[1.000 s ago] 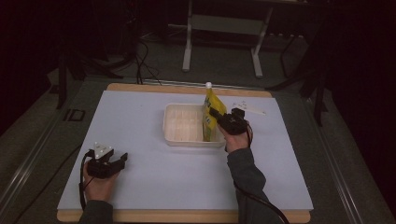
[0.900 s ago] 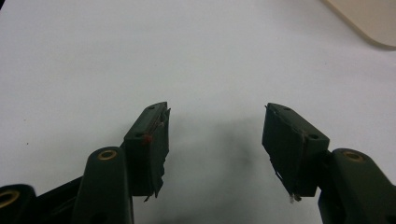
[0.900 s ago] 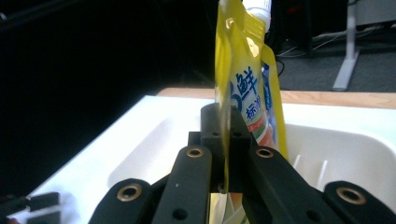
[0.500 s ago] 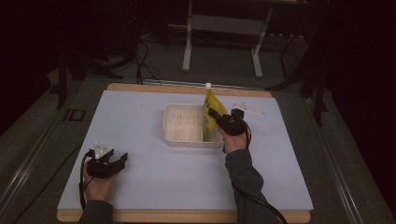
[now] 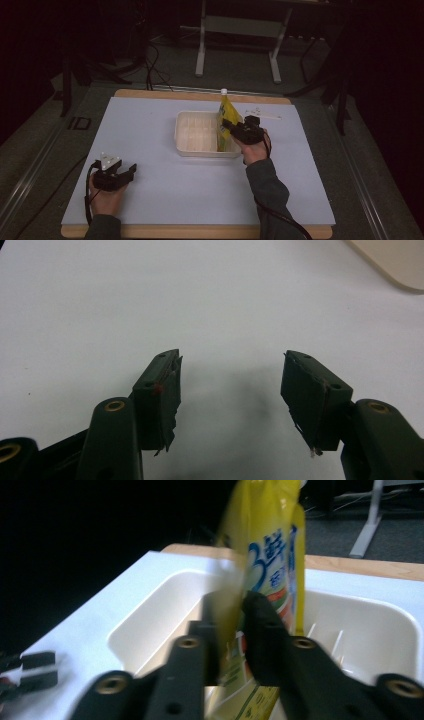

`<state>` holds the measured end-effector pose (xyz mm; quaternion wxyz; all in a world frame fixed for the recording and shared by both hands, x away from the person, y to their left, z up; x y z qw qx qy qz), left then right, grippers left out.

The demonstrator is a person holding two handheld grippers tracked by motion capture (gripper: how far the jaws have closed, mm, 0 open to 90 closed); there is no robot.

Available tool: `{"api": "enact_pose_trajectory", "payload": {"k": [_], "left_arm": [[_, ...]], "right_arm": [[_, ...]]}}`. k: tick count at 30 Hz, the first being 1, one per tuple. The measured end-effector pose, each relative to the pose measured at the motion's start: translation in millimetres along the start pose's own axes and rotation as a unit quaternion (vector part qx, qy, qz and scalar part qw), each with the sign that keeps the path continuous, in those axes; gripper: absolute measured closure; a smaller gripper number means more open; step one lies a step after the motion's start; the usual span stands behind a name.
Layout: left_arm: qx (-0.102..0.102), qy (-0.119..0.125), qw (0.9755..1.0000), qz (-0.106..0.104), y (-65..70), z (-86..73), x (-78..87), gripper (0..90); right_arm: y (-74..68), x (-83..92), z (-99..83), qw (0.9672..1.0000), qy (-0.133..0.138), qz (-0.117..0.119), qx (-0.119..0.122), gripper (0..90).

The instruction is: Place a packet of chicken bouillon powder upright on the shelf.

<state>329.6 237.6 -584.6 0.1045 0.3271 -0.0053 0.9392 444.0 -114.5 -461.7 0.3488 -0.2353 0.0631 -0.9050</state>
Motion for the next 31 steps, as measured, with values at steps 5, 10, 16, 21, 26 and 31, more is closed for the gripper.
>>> {"api": "enact_pose_trajectory", "payload": {"k": [5, 10, 16, 21, 26, 31], "left_arm": [[-0.001, 0.0, 1.0, 0.001, 0.0, 0.0, 0.1, 40.7], [-0.001, 0.0, 1.0, 0.001, 0.0, 0.0, 0.1, 40.7], [-0.001, 0.0, 1.0, 0.001, -0.1, 0.0, 0.0, 40.7], [-0.001, 0.0, 1.0, 0.002, -0.2, 0.1, -0.1, 40.7], [0.002, 0.001, 1.0, 0.003, 0.0, 0.2, -0.1, 40.6], [0.005, 0.001, 1.0, 0.008, -0.9, 0.2, -0.3, 40.5]], "right_arm": [[-4.5, 3.3, -1.1, 0.9992, -0.016, 0.009, 0.036, 53.3], [-0.4, 9.8, -0.6, 0.9962, -0.044, -0.026, 0.071, 39.9], [4.3, 21.0, -2.9, 0.9932, -0.073, -0.044, 0.079, 29.1], [3.5, 30.5, -9.4, 0.9925, -0.084, -0.043, 0.077, 24.5], [0.5, 41.2, -21.1, 0.9912, -0.096, -0.041, 0.082, 23.6], [0.2, 61.7, -37.5, 0.9906, -0.1, -0.032, 0.087, 22.3]]}}
Point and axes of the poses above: each handheld gripper's, and its own axes: x roughly backward along the jaws, z roughly out of its top, y roughly to its right, the point moved 7 cm from there along -x, roughly forward along the jaws, and after that the axes turned 1 degree about x, right-handed, at the moved point
